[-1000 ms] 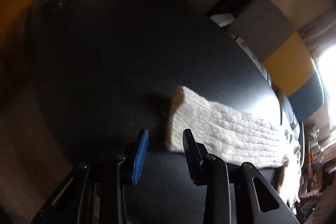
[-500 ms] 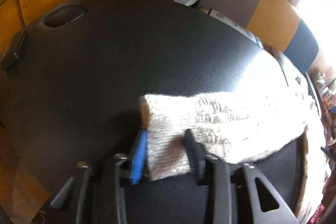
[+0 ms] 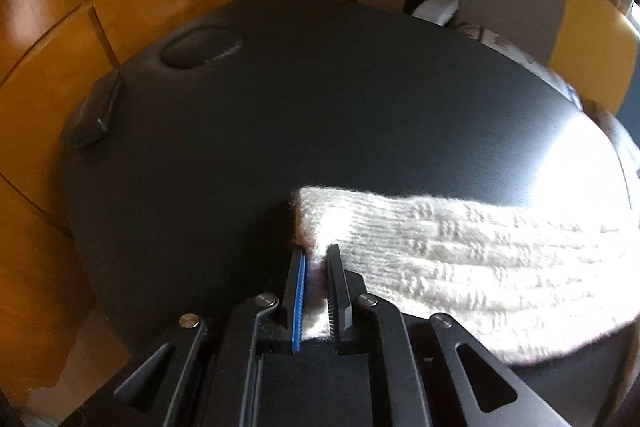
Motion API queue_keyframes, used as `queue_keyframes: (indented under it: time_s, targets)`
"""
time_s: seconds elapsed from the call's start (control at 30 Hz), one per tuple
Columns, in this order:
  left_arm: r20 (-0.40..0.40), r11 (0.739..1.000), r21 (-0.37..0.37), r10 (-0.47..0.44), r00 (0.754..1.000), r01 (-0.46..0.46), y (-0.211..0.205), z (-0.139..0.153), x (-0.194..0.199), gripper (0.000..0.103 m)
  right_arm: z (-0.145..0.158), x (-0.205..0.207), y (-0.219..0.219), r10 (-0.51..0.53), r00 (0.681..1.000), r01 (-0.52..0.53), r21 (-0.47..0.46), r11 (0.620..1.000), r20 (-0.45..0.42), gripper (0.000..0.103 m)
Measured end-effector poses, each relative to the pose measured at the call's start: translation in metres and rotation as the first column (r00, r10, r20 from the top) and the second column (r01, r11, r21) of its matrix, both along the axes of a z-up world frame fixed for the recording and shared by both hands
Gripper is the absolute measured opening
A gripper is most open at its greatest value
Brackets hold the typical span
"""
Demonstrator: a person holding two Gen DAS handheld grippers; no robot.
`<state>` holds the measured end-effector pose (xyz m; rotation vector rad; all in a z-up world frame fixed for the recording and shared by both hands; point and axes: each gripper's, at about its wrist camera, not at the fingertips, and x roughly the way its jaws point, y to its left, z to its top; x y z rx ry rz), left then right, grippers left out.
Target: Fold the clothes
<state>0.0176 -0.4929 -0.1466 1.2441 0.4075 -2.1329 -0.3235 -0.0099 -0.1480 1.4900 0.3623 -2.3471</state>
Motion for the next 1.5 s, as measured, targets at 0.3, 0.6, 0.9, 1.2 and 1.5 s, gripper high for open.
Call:
queue_keyframes:
  time_s: [0.3, 0.6, 0.9, 1.2, 1.5]
  targets:
    - [-0.013, 0.998, 0.033, 0.047, 0.999, -0.047, -0.014, 0.010, -0.017, 0.012, 0.004, -0.010, 0.005, -0.045, 0.999, 0.045, -0.046, 0.998, -0.005, 0.103]
    - [-0.264, 0.983, 0.172, -0.011, 0.965, 0.058, 0.007, 0.064, 0.028, 0.022, 0.062, 0.040, 0.002, 0.098, 0.994, -0.108, -0.311, 0.944, -0.047, 0.103]
    - [-0.300, 0.663, 0.737, 0.143, 0.943, 0.133, 0.048, -0.002, 0.036, 0.034, 0.063, 0.091, -0.086, 0.316, 0.948, -0.315, -0.269, 0.910, -0.038, 0.103]
    - [-0.294, 0.540, 0.842, 0.435, 0.851, 0.015, 0.059, -0.027, 0.045, 0.041, 0.027, 0.089, -0.107, 0.336, 0.942, -0.329, -0.215, 0.919, -0.007, 0.103]
    - [-0.322, 0.648, 0.756, 0.487, 0.812, -0.088, 0.075, -0.020, 0.059, 0.005, 0.021, 0.096, -0.113, 0.365, 0.931, -0.365, -0.133, 0.921, -0.026, 0.103]
